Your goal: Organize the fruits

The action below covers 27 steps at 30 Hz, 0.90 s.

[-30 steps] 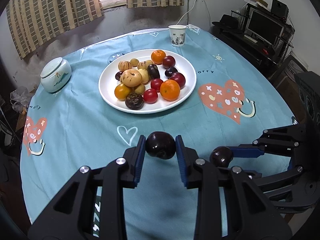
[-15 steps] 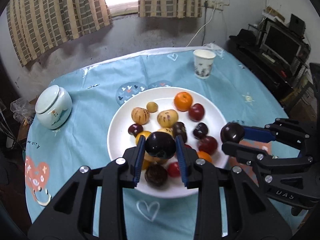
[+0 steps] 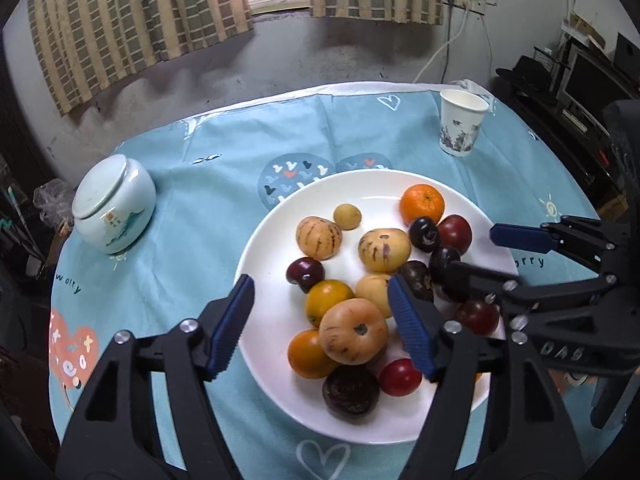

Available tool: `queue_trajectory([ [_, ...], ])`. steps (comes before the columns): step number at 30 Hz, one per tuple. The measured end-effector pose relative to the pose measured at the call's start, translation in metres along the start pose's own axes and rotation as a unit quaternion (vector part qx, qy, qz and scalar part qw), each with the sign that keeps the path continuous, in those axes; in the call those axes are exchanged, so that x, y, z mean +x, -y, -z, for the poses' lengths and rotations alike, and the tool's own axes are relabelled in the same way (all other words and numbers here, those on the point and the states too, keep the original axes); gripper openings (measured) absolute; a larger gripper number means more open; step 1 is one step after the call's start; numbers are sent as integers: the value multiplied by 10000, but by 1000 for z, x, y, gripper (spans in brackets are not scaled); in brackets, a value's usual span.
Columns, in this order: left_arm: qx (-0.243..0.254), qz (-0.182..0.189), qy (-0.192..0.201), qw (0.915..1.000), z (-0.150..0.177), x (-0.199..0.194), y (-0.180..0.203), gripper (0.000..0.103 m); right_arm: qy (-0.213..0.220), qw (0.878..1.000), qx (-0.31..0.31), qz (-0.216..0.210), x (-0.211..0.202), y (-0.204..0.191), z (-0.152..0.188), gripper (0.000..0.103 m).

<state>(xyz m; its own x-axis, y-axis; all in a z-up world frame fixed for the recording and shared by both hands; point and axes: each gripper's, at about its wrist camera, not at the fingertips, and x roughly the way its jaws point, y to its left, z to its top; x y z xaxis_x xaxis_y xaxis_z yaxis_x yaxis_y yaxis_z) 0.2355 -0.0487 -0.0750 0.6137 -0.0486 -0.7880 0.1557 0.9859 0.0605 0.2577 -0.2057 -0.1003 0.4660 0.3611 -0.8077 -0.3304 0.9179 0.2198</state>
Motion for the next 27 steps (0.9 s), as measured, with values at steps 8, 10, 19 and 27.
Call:
queue_trajectory([
  [8, 53, -11, 742, 9972, 1, -69, 5, 85, 549, 9978, 103, -344, -70, -12, 28, 62],
  [10, 9, 61, 893, 9960, 2, -90, 7, 87, 689, 9973, 2, -273, -89, -22, 49, 62],
  [19, -210, 168, 1317, 9909, 14, -153, 15, 90, 828, 9962, -84, -238, -136, -55, 115, 70],
  [27, -692, 268, 1431, 9869, 27, -184, 7, 91, 1021, 9944, -127, -255, -165, -74, 135, 70],
])
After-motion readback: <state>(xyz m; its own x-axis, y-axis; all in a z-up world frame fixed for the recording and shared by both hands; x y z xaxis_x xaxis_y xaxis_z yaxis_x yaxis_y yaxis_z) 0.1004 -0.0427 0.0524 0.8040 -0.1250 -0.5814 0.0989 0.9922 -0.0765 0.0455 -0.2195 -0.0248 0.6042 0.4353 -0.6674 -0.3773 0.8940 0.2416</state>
